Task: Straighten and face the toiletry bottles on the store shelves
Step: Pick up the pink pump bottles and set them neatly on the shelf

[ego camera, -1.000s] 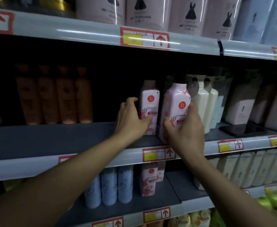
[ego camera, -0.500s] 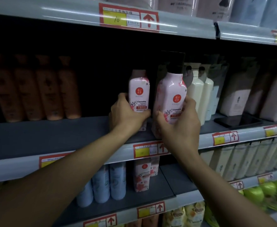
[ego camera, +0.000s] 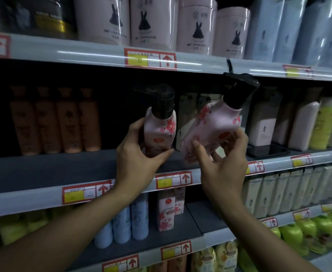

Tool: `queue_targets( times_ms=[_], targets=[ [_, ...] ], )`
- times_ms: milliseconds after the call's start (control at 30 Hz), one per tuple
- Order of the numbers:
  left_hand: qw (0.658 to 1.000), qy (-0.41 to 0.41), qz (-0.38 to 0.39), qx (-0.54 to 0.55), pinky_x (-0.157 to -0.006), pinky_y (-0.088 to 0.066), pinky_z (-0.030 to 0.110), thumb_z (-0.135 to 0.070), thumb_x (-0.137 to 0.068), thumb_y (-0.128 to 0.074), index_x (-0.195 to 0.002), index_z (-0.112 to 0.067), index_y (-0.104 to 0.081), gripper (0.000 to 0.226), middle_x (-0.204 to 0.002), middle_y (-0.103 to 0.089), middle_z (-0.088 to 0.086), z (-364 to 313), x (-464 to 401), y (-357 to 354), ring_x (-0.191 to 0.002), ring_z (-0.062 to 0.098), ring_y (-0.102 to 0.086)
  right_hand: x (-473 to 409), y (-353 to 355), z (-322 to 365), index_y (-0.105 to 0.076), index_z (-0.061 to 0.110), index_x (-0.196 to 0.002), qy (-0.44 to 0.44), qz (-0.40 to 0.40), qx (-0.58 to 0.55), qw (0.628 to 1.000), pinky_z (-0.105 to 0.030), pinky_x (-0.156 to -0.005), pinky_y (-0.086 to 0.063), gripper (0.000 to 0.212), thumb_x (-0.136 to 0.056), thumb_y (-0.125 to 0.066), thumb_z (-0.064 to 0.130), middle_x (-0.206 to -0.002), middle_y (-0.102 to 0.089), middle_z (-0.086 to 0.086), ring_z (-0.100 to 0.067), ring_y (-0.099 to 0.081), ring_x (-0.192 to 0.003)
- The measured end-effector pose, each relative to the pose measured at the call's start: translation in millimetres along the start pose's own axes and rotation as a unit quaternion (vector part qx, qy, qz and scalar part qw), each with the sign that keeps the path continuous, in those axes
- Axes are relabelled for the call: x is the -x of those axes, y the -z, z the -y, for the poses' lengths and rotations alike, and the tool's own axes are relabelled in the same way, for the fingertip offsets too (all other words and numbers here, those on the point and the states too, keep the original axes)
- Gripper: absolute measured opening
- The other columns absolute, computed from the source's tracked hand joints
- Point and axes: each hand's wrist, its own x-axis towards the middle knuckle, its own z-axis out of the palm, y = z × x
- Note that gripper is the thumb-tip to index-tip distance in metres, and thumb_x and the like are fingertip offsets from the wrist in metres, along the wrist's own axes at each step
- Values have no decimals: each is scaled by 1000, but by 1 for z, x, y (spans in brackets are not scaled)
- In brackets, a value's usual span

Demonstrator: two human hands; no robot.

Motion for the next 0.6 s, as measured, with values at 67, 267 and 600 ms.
queue_targets(
  times_ms=[67, 267, 600],
  targets=[
    [1000, -19, 3, 7, -85, -48, 4, -20, -65, -97, -139, -20, -54, 85, -116, -65, -20, -13, 5, 5, -108, -12, -63, 0, 15, 11, -44, 16, -141, 16, 12, 0, 1000, -34, -90, -62, 70, -85, -85, 24, -128, -62, -2, -13, -64, -120],
    [999, 5, 43, 2, -82, -48, 2, -36, -65, -96, -135, -28, -58, 80, -110, -69, -21, -42, 36, 13, -105, -14, -62, 21, 59, 23, -47, 18, -139, 27, 34, 37, 998, -24, -82, -62, 72, -79, -80, 41, -127, -63, 1, -6, -66, -114],
    [980, 104, 167, -28, -68, -53, 7, -36, -62, -98, -113, -49, -57, 66, -100, -72, -24, -42, 115, 7, -91, -14, -66, 73, 132, -8, -49, 37, -132, -40, 112, 158, 980, -27, -74, -63, 63, -81, -87, 33, -117, -64, 20, 5, -63, -106]
  ],
)
